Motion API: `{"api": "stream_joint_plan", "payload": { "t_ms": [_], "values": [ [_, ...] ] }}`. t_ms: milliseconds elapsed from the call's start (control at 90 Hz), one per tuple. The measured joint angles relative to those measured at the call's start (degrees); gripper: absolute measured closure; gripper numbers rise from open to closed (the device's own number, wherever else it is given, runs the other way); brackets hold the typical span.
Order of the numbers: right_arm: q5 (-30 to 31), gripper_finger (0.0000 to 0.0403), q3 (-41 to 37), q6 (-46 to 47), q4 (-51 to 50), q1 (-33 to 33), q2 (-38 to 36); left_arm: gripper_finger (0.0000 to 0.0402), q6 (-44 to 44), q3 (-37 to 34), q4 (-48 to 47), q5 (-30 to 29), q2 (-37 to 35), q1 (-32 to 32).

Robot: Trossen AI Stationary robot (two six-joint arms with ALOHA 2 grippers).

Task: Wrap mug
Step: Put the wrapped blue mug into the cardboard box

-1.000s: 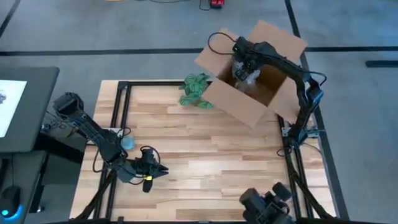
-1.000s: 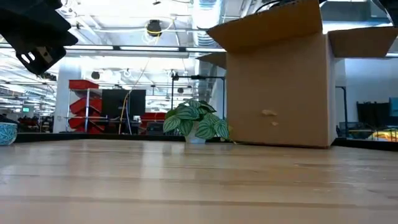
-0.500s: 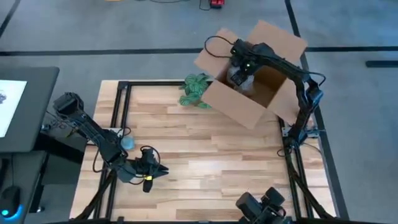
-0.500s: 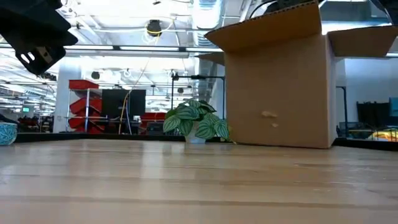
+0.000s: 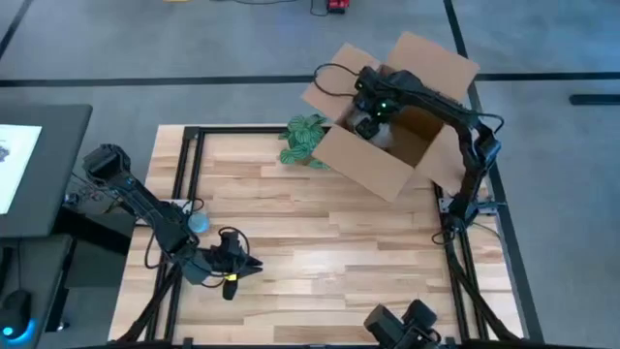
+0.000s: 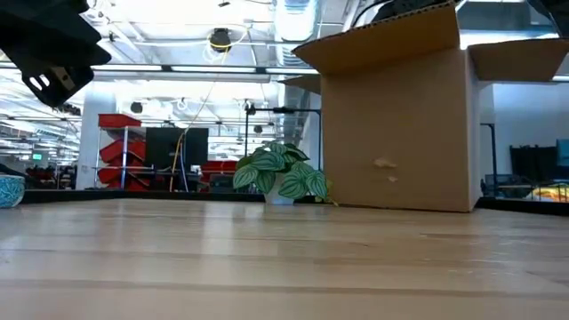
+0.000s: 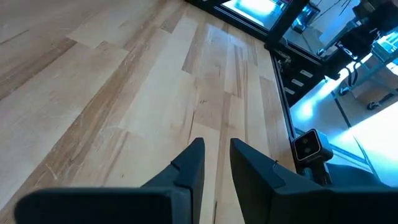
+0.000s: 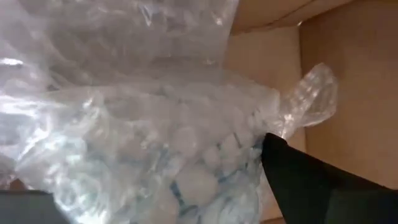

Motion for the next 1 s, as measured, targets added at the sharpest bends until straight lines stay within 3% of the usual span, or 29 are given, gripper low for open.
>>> {"api": "stream_joint_plan", "payload": {
  "t_ms": [544, 656, 844, 1000],
  "values": [
    [-7.8, 0.0152, -0.2, 3.0, -0.8, 1.4, 0.1, 0.0344, 0.3, 0.0, -0.2, 0.0, 0.0, 0.0],
    [-7.6, 0.0152, -0.3, -1.4, 2.7, 1.9, 0.2, 0.0344, 1.7, 0.0, -0.2, 0.0, 0.0, 0.0],
    [-7.4, 0.0153, -0.3, 0.9, 8.6, 1.7, 0.2, 0.0344, 1.7, 0.0, -0.3, 0.0, 0.0, 0.0],
    [-7.0, 0.0143, -0.2, 1.2, 7.2, 1.5, 0.2, 0.0344, 1.7, 0.0, -0.3, 0.0, 0.0, 0.0]
  ]
}}
